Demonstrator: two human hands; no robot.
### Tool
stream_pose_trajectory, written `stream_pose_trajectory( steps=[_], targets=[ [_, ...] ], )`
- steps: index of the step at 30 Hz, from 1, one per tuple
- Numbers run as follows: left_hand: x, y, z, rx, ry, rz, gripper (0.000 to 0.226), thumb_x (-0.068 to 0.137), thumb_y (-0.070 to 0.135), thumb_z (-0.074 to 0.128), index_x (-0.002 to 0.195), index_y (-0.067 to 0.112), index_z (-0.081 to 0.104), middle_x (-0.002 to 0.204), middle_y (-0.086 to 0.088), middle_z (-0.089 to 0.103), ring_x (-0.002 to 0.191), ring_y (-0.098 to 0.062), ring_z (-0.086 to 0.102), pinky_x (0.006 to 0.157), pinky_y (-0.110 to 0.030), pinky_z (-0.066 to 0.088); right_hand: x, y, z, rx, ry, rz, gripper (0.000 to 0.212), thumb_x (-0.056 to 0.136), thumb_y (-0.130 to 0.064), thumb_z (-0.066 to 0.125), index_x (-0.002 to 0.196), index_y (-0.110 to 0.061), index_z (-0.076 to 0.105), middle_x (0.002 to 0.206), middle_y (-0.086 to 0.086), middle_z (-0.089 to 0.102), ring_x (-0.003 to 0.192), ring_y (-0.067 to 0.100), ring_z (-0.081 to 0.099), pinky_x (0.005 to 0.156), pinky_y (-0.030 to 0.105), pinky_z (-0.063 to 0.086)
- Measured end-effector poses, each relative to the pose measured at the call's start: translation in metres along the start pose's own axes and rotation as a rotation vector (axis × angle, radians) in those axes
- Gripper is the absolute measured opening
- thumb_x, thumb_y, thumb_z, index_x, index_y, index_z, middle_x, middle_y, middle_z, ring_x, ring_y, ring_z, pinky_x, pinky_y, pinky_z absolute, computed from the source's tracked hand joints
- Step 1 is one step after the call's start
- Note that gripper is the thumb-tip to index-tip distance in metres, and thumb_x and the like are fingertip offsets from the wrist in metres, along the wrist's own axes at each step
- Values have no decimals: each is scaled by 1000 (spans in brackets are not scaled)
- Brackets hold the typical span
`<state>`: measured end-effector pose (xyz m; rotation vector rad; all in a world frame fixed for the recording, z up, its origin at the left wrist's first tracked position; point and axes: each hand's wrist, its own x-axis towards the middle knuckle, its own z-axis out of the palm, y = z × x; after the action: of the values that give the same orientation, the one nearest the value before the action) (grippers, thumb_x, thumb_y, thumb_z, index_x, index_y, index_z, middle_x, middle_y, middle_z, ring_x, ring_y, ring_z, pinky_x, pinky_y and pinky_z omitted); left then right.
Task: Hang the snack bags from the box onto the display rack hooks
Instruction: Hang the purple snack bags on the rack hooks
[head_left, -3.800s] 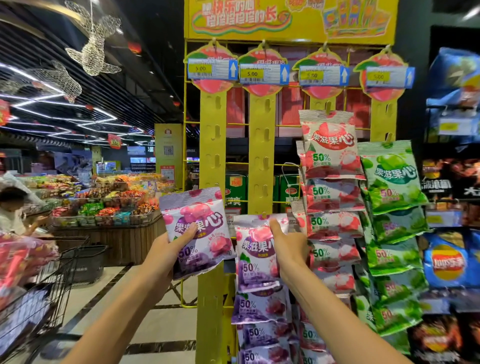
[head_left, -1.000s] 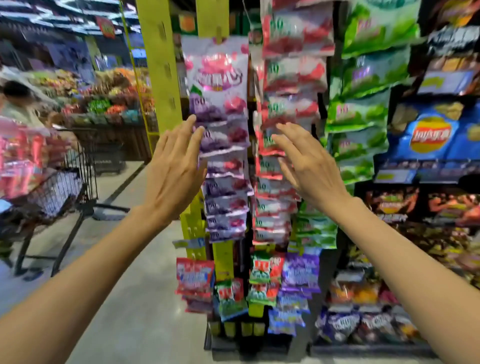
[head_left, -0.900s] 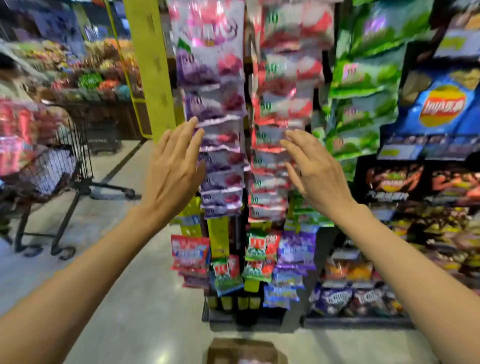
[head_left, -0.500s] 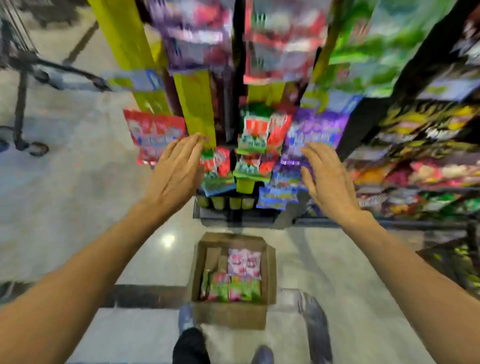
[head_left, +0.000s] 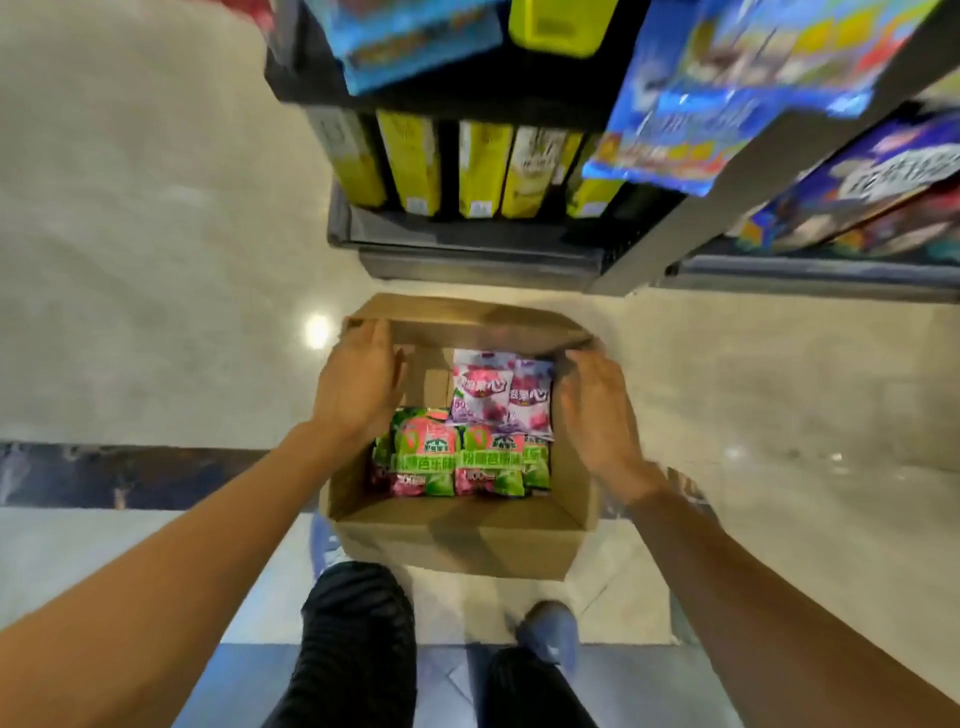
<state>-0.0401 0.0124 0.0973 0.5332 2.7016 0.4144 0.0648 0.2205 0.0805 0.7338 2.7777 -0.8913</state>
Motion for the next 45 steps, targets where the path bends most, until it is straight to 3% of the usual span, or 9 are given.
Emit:
stream_pose_trajectory(
  steps=[15, 18, 21, 25, 28, 31, 36, 41, 45],
  targets=[
    [66, -22, 229, -677, -309, -536, 53, 91, 36, 56, 120, -4, 38, 106, -25, 59, 105, -40, 56, 87, -46, 47, 51, 75, 202, -7, -56, 716, 46, 98, -20, 41, 130, 12, 39, 136, 24, 41, 127, 36, 36, 104, 37, 24],
    [70, -21, 235, -714, -319, -579, 57, 88, 35, 61, 118, -11, 44, 113, -32, 56, 107, -45, 54, 83, -47, 47, 59, 73, 203, 31, -74, 771, 50, 98, -28, 44, 132, 8, 42, 136, 24, 42, 127, 36, 34, 104, 39, 26],
    [76, -22, 231, -783, -279, -616, 38, 86, 27, 66, 94, -6, 48, 75, -17, 52, 79, -33, 52, 63, -34, 37, 64, 72, 200, 143, -83, 810, 48, 96, -32, 48, 129, 3, 45, 136, 26, 42, 129, 39, 34, 105, 41, 30],
    [86, -28, 227, -883, -261, -695, 34, 82, 26, 71, 101, 8, 51, 103, -6, 55, 95, -19, 48, 81, -25, 39, 64, 69, 201, 190, -34, 857, 46, 91, -39, 56, 117, -1, 55, 132, 21, 44, 126, 36, 37, 103, 42, 32],
    [92, -30, 221, -961, -292, -764, 32, 80, 32, 72, 79, 12, 47, 103, -7, 60, 94, -17, 49, 78, -25, 34, 62, 70, 207, 307, -28, 799, 38, 89, -38, 59, 66, -8, 54, 83, 11, 56, 86, 22, 54, 70, 27, 42],
    [98, -27, 217, -1019, -329, -803, 29, 84, 27, 69, 93, 7, 50, 95, -1, 51, 96, -16, 43, 81, -24, 33, 57, 72, 205, 514, -6, 797, 36, 89, -27, 63, 62, -13, 44, 60, -2, 45, 55, 9, 42, 47, 18, 32],
    [94, -30, 207, -1100, -446, -808, 69, 77, 23, 77, 130, 0, 39, 129, -13, 55, 119, -27, 52, 103, -38, 42, 54, 77, 193, 722, 16, 785, 29, 88, -13, 63, 66, -13, 44, 59, 1, 40, 57, 12, 37, 56, 23, 36],
    [75, -31, 178, -1204, -449, -833, 22, 84, 5, 66, 81, 15, 47, 110, -8, 58, 100, -18, 56, 76, -28, 49, 44, 61, 163, 1013, -4, 874, 38, 83, 1, 67, 117, -5, 51, 107, 12, 63, 96, 24, 64, 86, 40, 54],
    [52, -30, 129, -1245, -482, -775, 16, 86, 5, 64, 98, 13, 57, 115, -10, 63, 104, -24, 62, 82, -34, 51, 25, 40, 119, 1146, -175, 810, 11, 92, -2, 55, 99, -7, 62, 94, 4, 68, 85, 18, 65, 80, 36, 54]
  ],
)
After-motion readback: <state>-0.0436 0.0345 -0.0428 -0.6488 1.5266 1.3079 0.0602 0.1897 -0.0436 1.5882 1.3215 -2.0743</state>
